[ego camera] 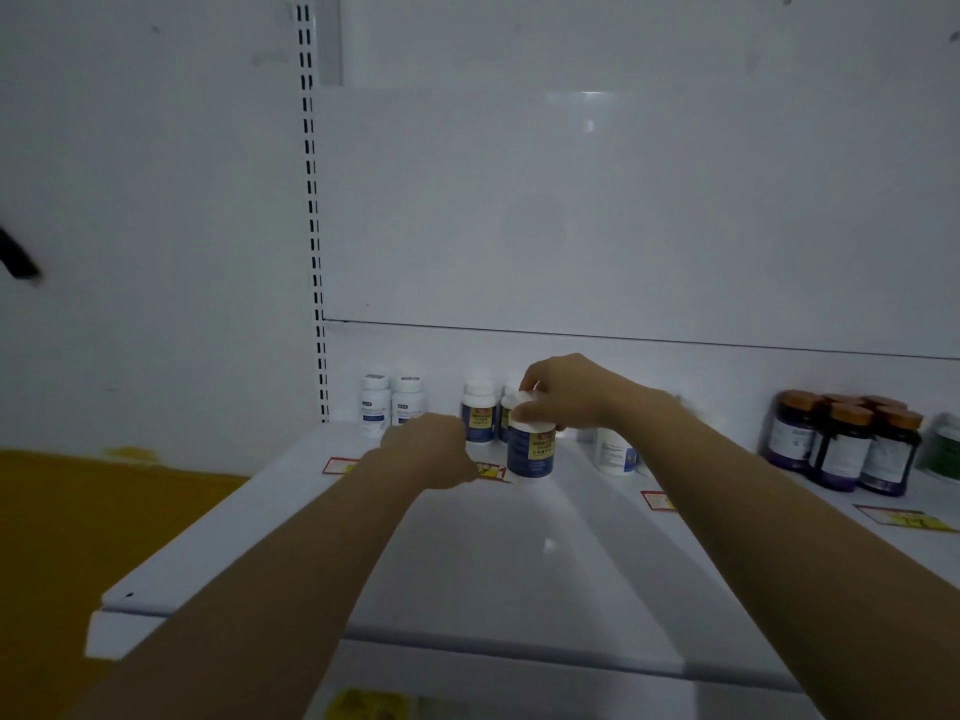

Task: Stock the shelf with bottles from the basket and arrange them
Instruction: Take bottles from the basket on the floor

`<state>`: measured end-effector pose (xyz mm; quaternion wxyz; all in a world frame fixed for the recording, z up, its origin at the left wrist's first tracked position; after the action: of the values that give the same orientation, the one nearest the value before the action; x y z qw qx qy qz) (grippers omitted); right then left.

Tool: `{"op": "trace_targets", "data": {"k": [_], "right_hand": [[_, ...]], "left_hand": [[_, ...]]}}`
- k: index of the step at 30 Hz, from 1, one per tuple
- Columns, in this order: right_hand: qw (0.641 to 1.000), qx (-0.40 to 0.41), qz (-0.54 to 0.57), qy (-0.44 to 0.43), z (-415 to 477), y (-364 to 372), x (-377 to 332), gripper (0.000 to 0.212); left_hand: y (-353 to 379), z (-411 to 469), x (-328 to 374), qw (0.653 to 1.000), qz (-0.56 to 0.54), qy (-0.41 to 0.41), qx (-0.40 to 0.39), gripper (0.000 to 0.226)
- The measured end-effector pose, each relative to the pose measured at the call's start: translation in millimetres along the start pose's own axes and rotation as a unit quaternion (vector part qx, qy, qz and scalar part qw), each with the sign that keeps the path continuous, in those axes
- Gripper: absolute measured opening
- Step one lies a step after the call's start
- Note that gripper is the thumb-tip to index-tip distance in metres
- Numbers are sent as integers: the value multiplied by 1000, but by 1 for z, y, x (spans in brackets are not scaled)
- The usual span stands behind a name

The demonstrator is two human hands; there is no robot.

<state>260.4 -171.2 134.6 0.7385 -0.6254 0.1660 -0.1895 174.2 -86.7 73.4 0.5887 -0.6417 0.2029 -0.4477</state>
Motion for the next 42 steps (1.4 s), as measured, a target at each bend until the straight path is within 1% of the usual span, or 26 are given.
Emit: {"op": "trace_targets", "data": {"k": [5,10,14,17,21,26,29,31,35,38,42], "right_hand": [[999,3,-17,-41,14,-4,-29,42],[995,26,-18,-95,31,-21,-93,42],[987,46,-4,-153,39,-34,-173,43],[980,46,28,-193,44,-34,-242,41],[968,34,62,-242,48,-27,-338,38],[952,13,84,-293,53,-6,-451,39],[946,-2,91,-311,57,11,-504,46],[941,-16,91,-326,64,27,-538,45],[932,-37,81,-352,90,60,-604,42],[926,-52,61,-368,118,91,-648,43],[921,-85,24,-379,168,140,-693,45]], "left_hand": [[-9,-13,-20,999,6,-28,15,35],[-37,-29,-70,997,5,-67,41,35],[-72,-59,-130,991,13,-112,68,29],[-98,-93,-185,984,10,-151,90,27],[-131,-144,-261,973,11,-203,113,17],[-153,-204,-362,953,10,-276,121,14],[-154,-230,-414,942,-6,-310,130,14],[-148,-241,-447,937,-14,-327,124,14],[-137,-249,-518,923,-26,-364,122,25],[-127,-244,-573,914,-45,-386,114,14],[-118,-224,-642,907,-40,-406,109,15]]}}
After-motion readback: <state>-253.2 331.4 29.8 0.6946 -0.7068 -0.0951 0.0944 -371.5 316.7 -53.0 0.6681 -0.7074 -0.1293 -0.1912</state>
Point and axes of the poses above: each hand's wrist, its own z-axis towards the middle knuckle, its own y-axis out of the palm, x = y × z, the point moved 10 cm from there along z, towards the middle knuckle, and after that the axes turned 12 degrees about -z, right-handed, at the moved point
